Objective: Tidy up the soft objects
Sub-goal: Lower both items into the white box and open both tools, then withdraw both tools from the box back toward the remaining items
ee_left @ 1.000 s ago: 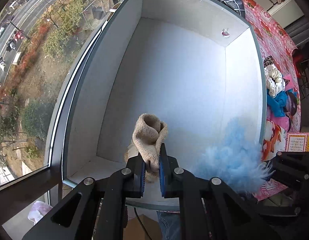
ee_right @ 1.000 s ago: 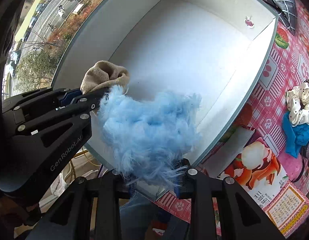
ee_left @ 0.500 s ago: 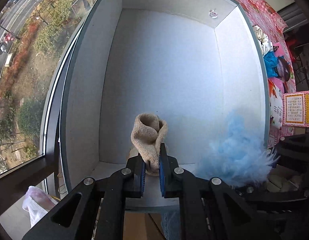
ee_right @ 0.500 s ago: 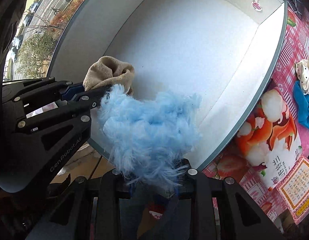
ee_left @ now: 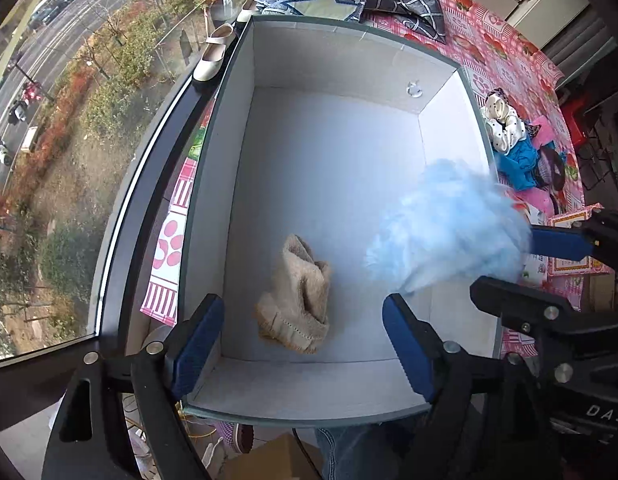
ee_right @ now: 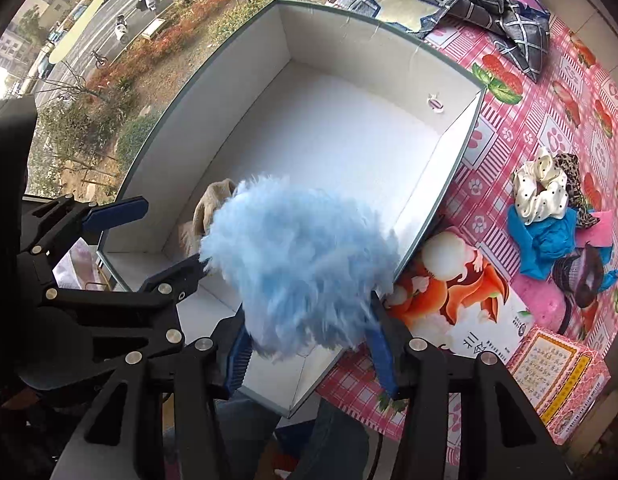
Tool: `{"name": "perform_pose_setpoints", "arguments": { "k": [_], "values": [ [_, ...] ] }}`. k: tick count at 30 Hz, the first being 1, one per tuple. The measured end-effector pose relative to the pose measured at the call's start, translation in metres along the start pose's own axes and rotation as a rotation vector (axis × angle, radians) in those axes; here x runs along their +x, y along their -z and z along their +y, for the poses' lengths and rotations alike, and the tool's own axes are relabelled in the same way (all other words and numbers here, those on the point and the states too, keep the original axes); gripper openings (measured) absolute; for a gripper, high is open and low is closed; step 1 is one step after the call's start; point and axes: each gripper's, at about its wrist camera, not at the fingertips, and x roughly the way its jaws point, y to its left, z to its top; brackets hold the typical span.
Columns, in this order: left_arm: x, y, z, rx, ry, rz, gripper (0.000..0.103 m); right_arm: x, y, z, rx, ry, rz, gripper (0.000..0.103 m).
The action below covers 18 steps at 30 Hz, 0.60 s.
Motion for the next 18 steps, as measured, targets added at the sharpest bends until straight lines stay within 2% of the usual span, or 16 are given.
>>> {"name": "perform_pose_setpoints", "arguments": {
  "k": [1, 2, 3, 4, 10, 18],
  "values": [
    [0.000, -0.003, 0.004, -0.010, -0.010, 0.009, 0.089, -0.005, -0.003, -0.004, 0.009, 0.002, -0.014, 0.072],
    [0.001, -0.006, 0.008, -0.022, -0.012, 0.030, 0.093, -0.010, -0.003, -0.007, 0.023, 0.004, -0.034, 0.080],
    [0.002, -0.006, 0.011, -0.040, 0.009, 0.041, 0.103, -0.016, -0.001, -0.013, 0.037, -0.002, -0.054, 0.095],
    [0.001, -0.001, 0.006, -0.059, 0.041, 0.031, 0.103, -0.021, -0.004, -0.017, 0.051, -0.016, -0.066, 0.102],
    [-0.025, -0.009, -0.002, -0.050, 0.081, -0.051, 0.103, -0.039, 0.010, -0.012, 0.100, -0.058, -0.077, 0.102],
    [-0.036, -0.025, -0.023, 0.019, 0.092, -0.055, 0.103, -0.067, 0.018, -0.031, 0.183, -0.095, -0.120, 0.102]
  ]
}}
